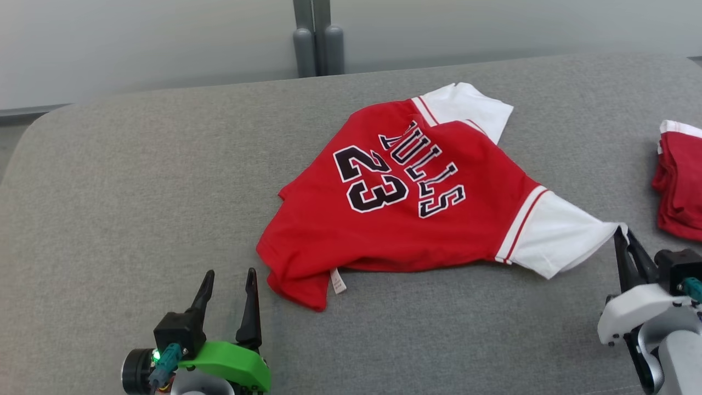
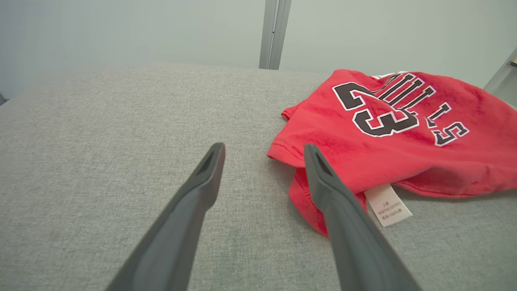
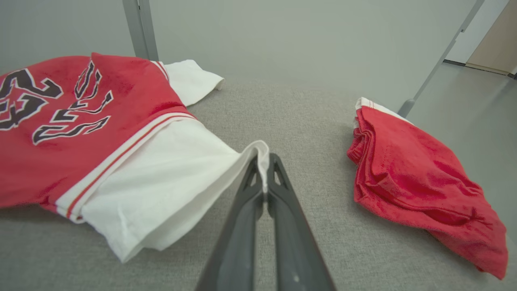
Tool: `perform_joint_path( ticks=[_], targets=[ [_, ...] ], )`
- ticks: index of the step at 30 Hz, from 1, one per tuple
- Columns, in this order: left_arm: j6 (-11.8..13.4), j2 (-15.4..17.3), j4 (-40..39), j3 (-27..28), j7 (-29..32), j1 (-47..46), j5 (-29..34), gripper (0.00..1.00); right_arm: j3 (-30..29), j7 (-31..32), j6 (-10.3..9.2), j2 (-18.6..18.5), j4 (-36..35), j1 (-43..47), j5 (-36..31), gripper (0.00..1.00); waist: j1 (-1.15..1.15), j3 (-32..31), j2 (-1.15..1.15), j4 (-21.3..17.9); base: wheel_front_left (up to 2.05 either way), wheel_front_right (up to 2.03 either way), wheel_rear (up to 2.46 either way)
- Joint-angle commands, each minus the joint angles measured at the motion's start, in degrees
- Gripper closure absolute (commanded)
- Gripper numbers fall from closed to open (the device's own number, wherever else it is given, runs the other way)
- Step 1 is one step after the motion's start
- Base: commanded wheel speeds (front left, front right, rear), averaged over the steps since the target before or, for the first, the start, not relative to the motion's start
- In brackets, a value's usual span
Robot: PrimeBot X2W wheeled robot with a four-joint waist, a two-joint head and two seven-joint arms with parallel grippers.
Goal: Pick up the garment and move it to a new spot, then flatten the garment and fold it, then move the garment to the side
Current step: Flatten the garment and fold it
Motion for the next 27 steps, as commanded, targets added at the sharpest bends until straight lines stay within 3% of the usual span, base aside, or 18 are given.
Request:
perform_joint_path(
  ticks=[1,9,20,21,22,23,27],
  targets=[
    [-0.38,0.20,0.46,-0.03,0.00,0.71,0.58,0.00,-0.66,-0.14,-0.06,0.33,1.23,0.95,-1.78,0.01,0.00,-1.12,0.00,-3.46,0.00,0.00,0.00],
    [-2.49,0.20,5.13,-2.50,-0.01,-0.03,-3.84,0.00,-3.92,-0.13,-0.06,5.04,-0.29,0.37,-3.71,0.00,0.00,0.12,0.00,-5.18,0.00,0.00,0.00],
    [-5.40,0.23,7.77,-10.43,-0.01,-0.88,-13.54,0.00,-4.11,-0.13,-0.06,6.48,-1.36,-1.53,-4.47,0.00,0.00,1.43,0.00,-5.59,0.00,0.00,0.00],
    [-5.39,0.23,7.79,-10.41,0.00,-1.32,-13.80,0.05,-4.13,-0.13,-0.06,6.51,-1.31,-1.65,-4.47,0.00,0.00,1.53,0.00,-5.52,0.00,0.00,0.00],
    [-5.51,0.23,7.95,-10.44,0.00,-1.60,-14.03,0.69,-4.18,-0.13,-0.06,6.55,-1.33,-1.77,-4.52,0.00,0.00,1.59,0.00,-5.44,0.00,0.00,0.00],
    [-5.57,0.23,8.29,-10.32,0.00,-1.84,-13.97,1.00,-4.24,-0.14,-0.06,6.73,-1.36,-1.86,-4.34,0.00,0.00,1.68,0.00,-5.35,0.00,0.00,0.00],
    [-5.80,0.23,9.42,-8.97,-0.01,-3.14,-14.24,1.00,-4.79,-0.14,-0.06,6.98,-1.66,-2.26,-4.25,0.00,0.00,1.91,0.00,-4.63,0.00,0.00,0.00]
  ],
)
